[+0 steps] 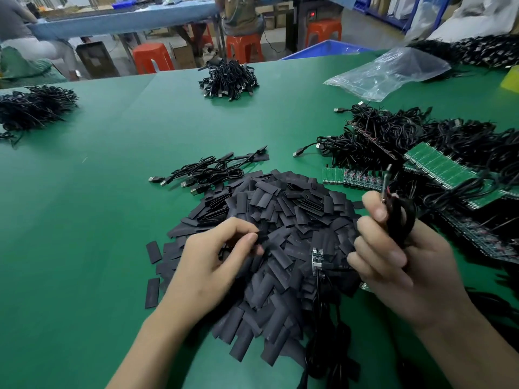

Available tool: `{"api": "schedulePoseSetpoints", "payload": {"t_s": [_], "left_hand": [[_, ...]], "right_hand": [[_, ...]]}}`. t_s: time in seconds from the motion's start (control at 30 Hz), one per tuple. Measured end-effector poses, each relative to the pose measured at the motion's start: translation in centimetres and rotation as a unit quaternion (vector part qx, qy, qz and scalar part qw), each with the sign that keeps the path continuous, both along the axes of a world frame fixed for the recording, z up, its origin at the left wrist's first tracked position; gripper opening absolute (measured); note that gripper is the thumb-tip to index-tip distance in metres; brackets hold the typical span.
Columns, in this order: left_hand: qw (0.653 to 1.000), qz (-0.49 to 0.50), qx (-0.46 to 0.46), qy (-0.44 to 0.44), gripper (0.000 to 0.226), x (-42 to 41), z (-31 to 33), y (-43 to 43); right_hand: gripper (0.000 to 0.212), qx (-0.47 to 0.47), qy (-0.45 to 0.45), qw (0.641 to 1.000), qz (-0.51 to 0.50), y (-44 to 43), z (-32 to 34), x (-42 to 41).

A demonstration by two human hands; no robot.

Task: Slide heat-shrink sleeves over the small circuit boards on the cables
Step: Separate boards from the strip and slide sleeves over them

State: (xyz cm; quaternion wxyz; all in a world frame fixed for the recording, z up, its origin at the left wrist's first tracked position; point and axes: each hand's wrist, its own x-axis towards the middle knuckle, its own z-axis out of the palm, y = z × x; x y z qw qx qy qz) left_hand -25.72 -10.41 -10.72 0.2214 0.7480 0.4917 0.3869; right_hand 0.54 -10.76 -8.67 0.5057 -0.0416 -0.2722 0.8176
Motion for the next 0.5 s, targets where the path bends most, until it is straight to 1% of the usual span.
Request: {"api": "schedulePoseSetpoints", "payload": {"t_s": [0.03, 0.07, 0.1, 0.13, 0.17, 0.23, 0.3, 0.33, 0.43, 0.5], "left_hand": [[0.999, -0.017, -0.027, -0.035, 0.011, 0.6, -0.1, -0.2], [0.996, -0.033, -0.05, -0.061, 0.013, 1.1, -0.2, -0.4], [0.993, -0.045, -0.068, -0.083, 0.015, 1.6, -0.3, -0.5], [0.989, -0.055, -0.086, -0.107, 0.018, 2.1, -0.4, -0.6], [0.984, -0.063, -0.102, -0.134, 0.021, 2.3, -0.5, -0.7], [0.974, -0.079, -0.123, -0.173, 0.026, 2.5, -0.6, -0.8], [0.973, -0.093, -0.121, -0.172, 0.026, 2.6, -0.6, -1.0], [0.974, -0.096, -0.119, -0.169, 0.026, 2.6, -0.5, -1.1], [0.973, -0.092, -0.12, -0.177, 0.028, 2.8, -0.5, -1.2], [0.975, -0.089, -0.114, -0.167, 0.023, 2.8, -0.5, -1.3]], "right_hand": [[0.03, 0.03, -0.109, 0.992, -0.06, -0.2, 0.0, 0.0], [0.029, 0.066, -0.23, 0.963, -0.122, -0.4, -0.1, -0.1], [0.029, 0.091, -0.334, 0.922, -0.174, -0.6, -0.2, -0.3], [0.03, 0.113, -0.405, 0.883, -0.211, -0.7, -0.3, -0.7], [0.03, 0.144, -0.449, 0.85, -0.235, -0.9, -0.3, -1.1], [0.028, 0.214, -0.503, 0.796, -0.26, -1.3, -0.4, -2.1], [0.022, 0.247, -0.543, 0.754, -0.275, -1.5, -0.7, -2.6], [0.021, 0.251, -0.553, 0.744, -0.278, -1.5, -0.8, -2.8], [0.025, 0.227, -0.57, 0.74, -0.275, -1.5, -1.3, -3.0], [0.026, 0.214, -0.58, 0.738, -0.271, -1.5, -1.4, -3.1]]}}
